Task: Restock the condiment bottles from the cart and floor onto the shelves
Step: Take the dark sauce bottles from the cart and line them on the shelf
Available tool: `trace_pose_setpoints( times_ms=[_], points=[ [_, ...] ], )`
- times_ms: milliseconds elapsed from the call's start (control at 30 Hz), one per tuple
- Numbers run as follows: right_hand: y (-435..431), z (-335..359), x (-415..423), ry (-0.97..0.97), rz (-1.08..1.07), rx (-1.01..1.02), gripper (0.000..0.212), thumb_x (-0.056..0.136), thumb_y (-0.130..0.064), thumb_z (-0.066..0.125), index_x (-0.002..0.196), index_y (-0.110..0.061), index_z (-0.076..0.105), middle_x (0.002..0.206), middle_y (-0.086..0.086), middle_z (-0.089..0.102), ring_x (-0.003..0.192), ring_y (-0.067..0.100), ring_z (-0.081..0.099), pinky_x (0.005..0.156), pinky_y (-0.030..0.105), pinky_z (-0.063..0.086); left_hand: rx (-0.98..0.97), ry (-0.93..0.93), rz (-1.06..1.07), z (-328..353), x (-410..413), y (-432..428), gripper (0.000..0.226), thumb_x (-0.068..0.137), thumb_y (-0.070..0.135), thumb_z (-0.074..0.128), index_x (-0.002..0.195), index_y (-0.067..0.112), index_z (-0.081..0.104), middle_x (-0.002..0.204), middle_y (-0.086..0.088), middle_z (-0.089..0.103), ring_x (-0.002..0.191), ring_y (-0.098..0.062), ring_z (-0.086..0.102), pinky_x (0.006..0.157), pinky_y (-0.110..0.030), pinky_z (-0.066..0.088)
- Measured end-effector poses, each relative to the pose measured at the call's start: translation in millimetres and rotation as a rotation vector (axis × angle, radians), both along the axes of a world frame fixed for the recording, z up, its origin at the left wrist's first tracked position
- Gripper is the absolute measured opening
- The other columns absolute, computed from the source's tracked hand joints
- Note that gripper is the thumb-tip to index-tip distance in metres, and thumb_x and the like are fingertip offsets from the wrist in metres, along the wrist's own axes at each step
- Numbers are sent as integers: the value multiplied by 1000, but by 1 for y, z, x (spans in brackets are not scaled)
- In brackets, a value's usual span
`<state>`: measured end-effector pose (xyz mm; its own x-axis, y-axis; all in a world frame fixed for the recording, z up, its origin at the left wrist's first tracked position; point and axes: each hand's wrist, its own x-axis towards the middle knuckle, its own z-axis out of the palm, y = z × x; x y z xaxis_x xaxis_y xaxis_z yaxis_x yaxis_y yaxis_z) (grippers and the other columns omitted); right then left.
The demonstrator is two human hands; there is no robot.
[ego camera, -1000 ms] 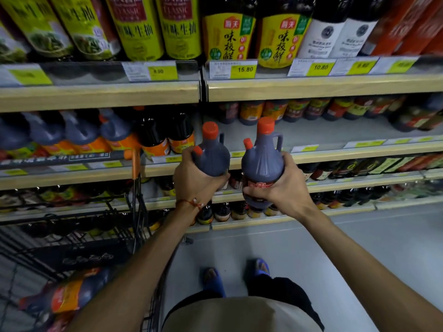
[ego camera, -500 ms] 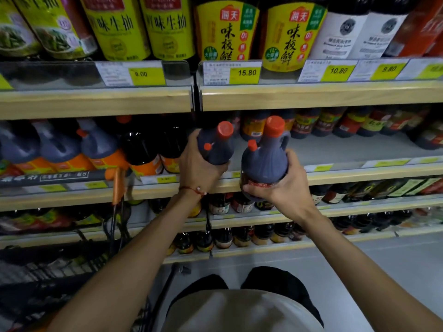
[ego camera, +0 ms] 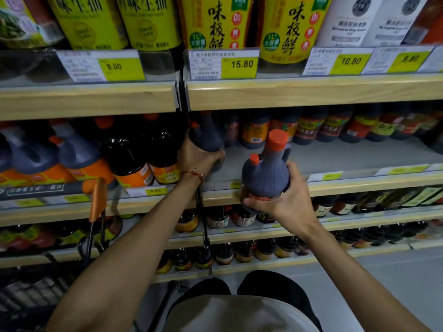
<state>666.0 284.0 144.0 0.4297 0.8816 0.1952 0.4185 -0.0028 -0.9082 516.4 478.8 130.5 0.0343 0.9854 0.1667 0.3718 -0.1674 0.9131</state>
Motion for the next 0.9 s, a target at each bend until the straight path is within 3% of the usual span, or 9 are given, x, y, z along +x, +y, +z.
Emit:
trace_pose_setpoints(
  times_ms=[133,267,400,467,633,700,767,833,900],
  points=[
    [3,3,-1,32,17,-20,84,54,-23,104,120,-23,52,111,-9,66,94,-2,65,73,14,52,-44,-13,-45,6,6,5,104,40,34,89,134,8,51,132,-8,64,123,-22,60,96,-28,48],
    [1,14,-2,41,12,-42,85,54,-21,105,120,-22,52,110,-9,68,93,-1,66,72,18,54,-91,-4,-68,8,6,1,101,52,19,97,138,5,46,137,-11,59,125,-16,55,95,-23,42],
    [-3,28,1,59,7,-79,87,53,-22,105,123,-22,52,111,-9,69,94,0,66,73,20,56,-176,-96,-72,10,-4,-16,109,46,28,84,146,7,44,140,-9,57,122,-10,50,96,-24,41],
    [-5,36,3,70,23,-94,87,55,-19,104,124,-20,52,111,-8,68,94,-4,66,71,16,54,-190,-97,-91,15,-12,-28,109,50,28,88,147,7,44,142,-8,56,125,-12,49,100,-26,42],
    [-9,51,6,99,86,-121,90,54,-21,104,126,-18,51,116,-6,67,97,-5,64,71,10,52,-310,-143,-27,28,-26,-61,72,76,-1,81,140,5,47,140,-12,53,123,-22,54,102,-36,47],
    [-10,57,7,108,129,-136,89,55,-23,103,127,-19,51,117,-6,66,100,-3,64,73,11,52,-401,-203,-129,39,-32,-78,60,75,-12,76,126,12,55,132,-12,58,107,-19,60,91,-36,51],
    [-10,61,11,122,180,-156,89,57,-24,103,128,-19,50,118,-6,65,100,-3,64,74,11,53,-448,-165,-326,52,-35,-97,61,75,-19,72,120,19,59,126,-6,64,106,-15,65,82,-32,56],
    [-10,63,15,133,246,-181,92,58,-23,102,131,-17,48,120,-5,65,101,-3,65,77,13,54,-479,-119,-491,63,-32,-120,68,76,-27,68,122,22,60,120,7,69,106,-2,67,85,-29,58],
    [-10,65,18,165,314,-213,94,61,-19,101,136,-13,44,123,-3,64,102,-3,65,79,14,54,-489,-138,-538,69,-22,-141,73,71,-28,72,122,23,60,113,14,73,104,0,68,90,-27,58]
  ],
)
